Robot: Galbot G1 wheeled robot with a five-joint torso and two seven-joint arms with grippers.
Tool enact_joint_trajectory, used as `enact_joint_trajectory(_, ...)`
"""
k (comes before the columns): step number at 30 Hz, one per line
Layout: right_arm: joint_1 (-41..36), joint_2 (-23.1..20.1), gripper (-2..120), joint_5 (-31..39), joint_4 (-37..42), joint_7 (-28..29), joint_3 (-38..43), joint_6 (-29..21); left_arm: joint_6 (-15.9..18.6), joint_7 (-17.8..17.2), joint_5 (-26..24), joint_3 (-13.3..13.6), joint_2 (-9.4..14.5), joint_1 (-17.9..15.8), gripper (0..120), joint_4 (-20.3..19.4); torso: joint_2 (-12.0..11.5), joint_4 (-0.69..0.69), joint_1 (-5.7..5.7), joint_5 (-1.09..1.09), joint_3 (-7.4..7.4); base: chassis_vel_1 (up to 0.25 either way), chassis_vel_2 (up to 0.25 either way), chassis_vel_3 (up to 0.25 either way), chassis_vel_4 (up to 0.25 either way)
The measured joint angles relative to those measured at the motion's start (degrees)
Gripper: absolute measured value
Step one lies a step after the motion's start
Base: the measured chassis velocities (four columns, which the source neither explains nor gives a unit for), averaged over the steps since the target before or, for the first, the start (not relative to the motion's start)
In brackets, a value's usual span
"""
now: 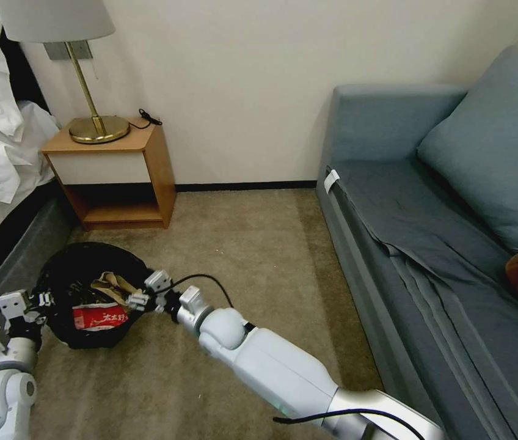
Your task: Pick up the trash bin, then pick up the garbage on the floor and place it into the trash bin.
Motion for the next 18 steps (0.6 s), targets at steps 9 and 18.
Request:
enact_joint_trajectory(9,-2.5,0.0,100,-0.7,2.4,-0.2,8.2,0.3,1.3,-8.7,-18.7,-0.4,-1.8,-3.8,4,6.4,0.0,0.01,0.0,0.0,0.01,0.0,0.0,0.0,0.0)
enact_joint_trajectory(18,-4.2,-0.5,100,-1.5,3.2,-0.4,8.1,0.5,2.3,-9.6,-19.7,-0.6,-1.1,-4.7,14,8.3,0.0,0.01,0.0,0.0,0.0,0.0,0.0,0.0,0.0)
